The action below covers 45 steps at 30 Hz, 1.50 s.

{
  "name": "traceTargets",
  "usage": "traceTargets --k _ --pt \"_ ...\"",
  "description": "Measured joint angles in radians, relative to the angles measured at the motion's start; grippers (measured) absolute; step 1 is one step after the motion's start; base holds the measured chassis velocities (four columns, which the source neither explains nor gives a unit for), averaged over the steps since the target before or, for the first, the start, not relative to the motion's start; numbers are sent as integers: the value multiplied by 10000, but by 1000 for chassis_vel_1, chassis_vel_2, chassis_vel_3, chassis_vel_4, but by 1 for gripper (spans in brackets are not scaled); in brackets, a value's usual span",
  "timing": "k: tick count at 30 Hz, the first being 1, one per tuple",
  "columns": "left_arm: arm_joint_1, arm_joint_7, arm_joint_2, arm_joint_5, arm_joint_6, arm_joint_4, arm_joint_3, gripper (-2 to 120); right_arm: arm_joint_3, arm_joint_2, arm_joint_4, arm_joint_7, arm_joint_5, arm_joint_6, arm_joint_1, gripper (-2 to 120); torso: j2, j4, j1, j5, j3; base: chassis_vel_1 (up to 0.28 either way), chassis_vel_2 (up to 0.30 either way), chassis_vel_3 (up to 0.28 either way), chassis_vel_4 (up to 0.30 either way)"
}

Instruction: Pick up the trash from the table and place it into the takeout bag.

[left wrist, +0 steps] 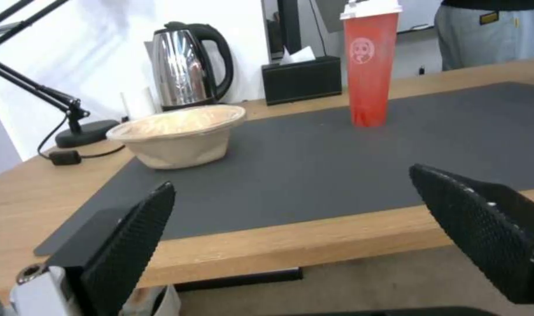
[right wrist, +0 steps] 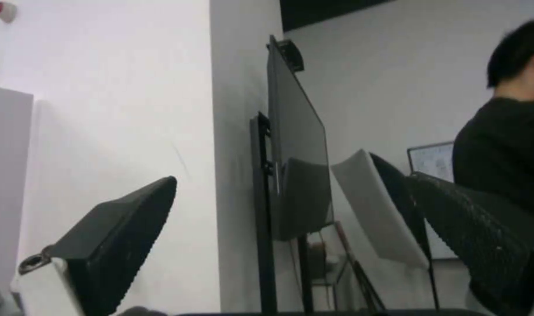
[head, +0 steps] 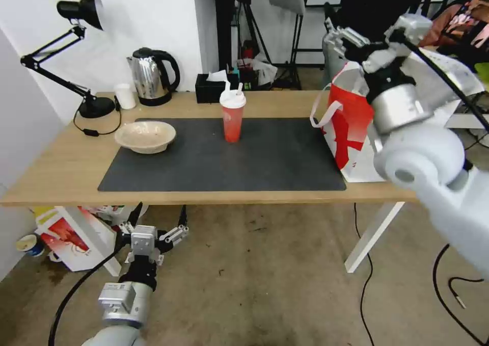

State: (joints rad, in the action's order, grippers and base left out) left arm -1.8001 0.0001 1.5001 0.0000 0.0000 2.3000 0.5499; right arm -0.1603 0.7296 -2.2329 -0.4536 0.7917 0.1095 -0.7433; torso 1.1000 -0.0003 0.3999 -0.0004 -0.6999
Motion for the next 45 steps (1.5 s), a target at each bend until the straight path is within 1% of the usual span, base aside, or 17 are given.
traceTargets --k 2,4,5,6,8,9,10,12,16,19,20,24,29,33,35,44,45 --pt "-1 0 0 0 0 0 0 100 -291 160 -282 184 -717 159 -883 100 -1 2 0 11 -1 0 0 0 0" --pt "0 0 0 0 0 0 0 100 -596 384 -651 296 -1369 308 -1745 100 0 3 0 -3 1 0 0 0 0" --pt "0 0 0 0 0 0 0 100 -596 384 -651 296 -1369 308 -1745 100 0 3 0 -3 1 0 0 0 0" --pt "0 -1 -2 0 0 0 1 100 -704 540 -878 316 -1661 343 -2270 100 0 4 2 6 0 0 0 0 0" --pt "1 -1 1 0 0 0 0 100 -819 818 -1187 293 -2239 407 -3030 100 0 5 1 0 0 0 0 0 0" --pt "1 -1 1 0 0 0 0 100 -819 818 -1187 293 -2239 407 -3030 100 0 5 1 0 0 0 0 0 0" --pt "0 0 -2 0 0 0 0 100 -888 1002 -1343 281 -2682 480 -3579 100 0 4 1 6 1 0 0 0 0" --pt "0 -1 -1 0 0 0 0 100 -1039 1250 -1592 275 -3335 630 -4432 100 0 1 0 4 0 0 0 0 0" --pt "0 0 -1 0 0 0 0 100 -1119 1365 -1753 226 -3811 766 -5039 100 1 3 0 4 1 0 0 0 0" --pt "0 -2 0 0 0 0 2 100 -1128 1462 -1842 38 -4649 958 -5780 100 0 6 0 2 0 0 0 0 0" --pt "0 -2 0 0 0 0 2 100 -1128 1462 -1842 38 -4649 958 -5780 100 0 6 0 2 0 0 0 0 0" --pt "-1 0 0 0 0 0 0 100 -1051 1543 -1870 -306 -5538 1070 -6713 100 0 3 0 4 0 0 0 0 0" --pt "0 0 -1 0 0 0 0 100 -1001 1487 -1939 -828 -6187 1064 -7525 100 0 2 0 4 -1 0 0 0 0" --pt "0 0 0 0 0 0 1 100 -998 1401 -1950 -1094 -6356 1042 -7814 100 0 3 1 4 0 0 0 0 0" --pt "0 -1 -1 0 0 0 0 100 -920 1307 -2018 -1495 -6503 942 -8299 100 0 3 1 4 -1 0 0 0 0" --pt "0 -1 0 0 0 1 1 100 -645 1349 -2048 -2072 -6612 805 -8945 100 0 4 1 4 -1 0 0 0 0" --pt "0 -1 -1 0 0 0 1 100 -559 1349 -2047 -2267 -6560 717 -9082 100 0 4 1 5 -1 0 0 0 0"
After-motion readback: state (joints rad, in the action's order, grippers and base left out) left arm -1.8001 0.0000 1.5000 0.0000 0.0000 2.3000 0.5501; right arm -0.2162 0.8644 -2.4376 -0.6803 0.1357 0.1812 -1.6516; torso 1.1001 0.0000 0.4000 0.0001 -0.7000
